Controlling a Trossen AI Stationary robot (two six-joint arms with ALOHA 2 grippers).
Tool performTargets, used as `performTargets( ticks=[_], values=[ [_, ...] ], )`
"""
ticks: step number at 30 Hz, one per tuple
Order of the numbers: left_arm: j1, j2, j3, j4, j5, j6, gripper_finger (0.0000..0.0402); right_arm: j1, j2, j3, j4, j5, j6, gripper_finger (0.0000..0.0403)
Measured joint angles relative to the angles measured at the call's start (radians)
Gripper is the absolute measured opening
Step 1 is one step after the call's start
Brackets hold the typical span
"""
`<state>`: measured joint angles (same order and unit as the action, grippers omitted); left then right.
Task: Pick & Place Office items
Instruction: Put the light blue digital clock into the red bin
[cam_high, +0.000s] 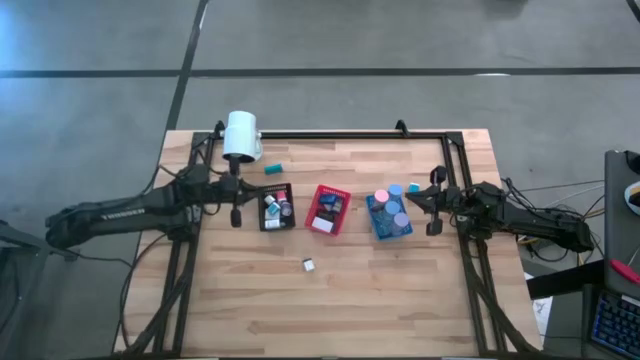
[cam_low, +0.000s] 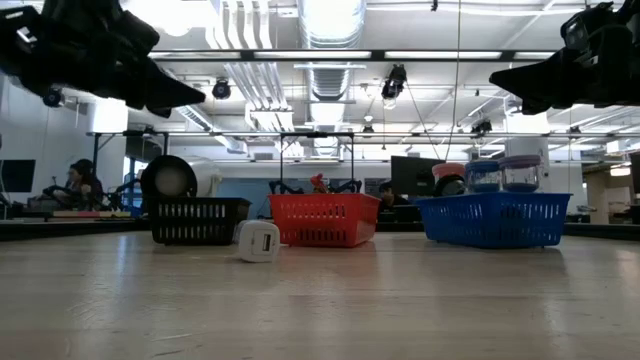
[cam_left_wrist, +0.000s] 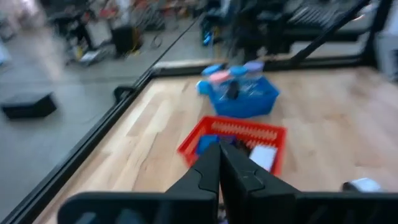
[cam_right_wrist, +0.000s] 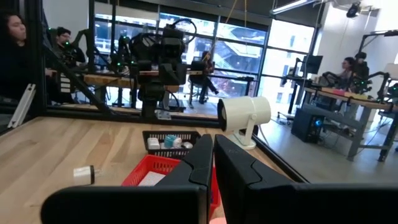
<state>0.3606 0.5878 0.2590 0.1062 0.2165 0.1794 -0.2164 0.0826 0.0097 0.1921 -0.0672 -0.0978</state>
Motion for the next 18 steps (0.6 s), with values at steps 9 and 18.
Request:
performTargets(
  ticks=[9,18],
  values=[
    [0.046,-0.040,-0.142,0.171,0.126,-0.005,0.0010,0.000,0.000,0.000,0.002,0.019,0.012,0.0013],
    [0.086,-0.105,-0.239,0.232,0.133,-0.061,0.0005,0.000,0.000,0.000,0.001,0.019,0.011,0.0013]
  ],
)
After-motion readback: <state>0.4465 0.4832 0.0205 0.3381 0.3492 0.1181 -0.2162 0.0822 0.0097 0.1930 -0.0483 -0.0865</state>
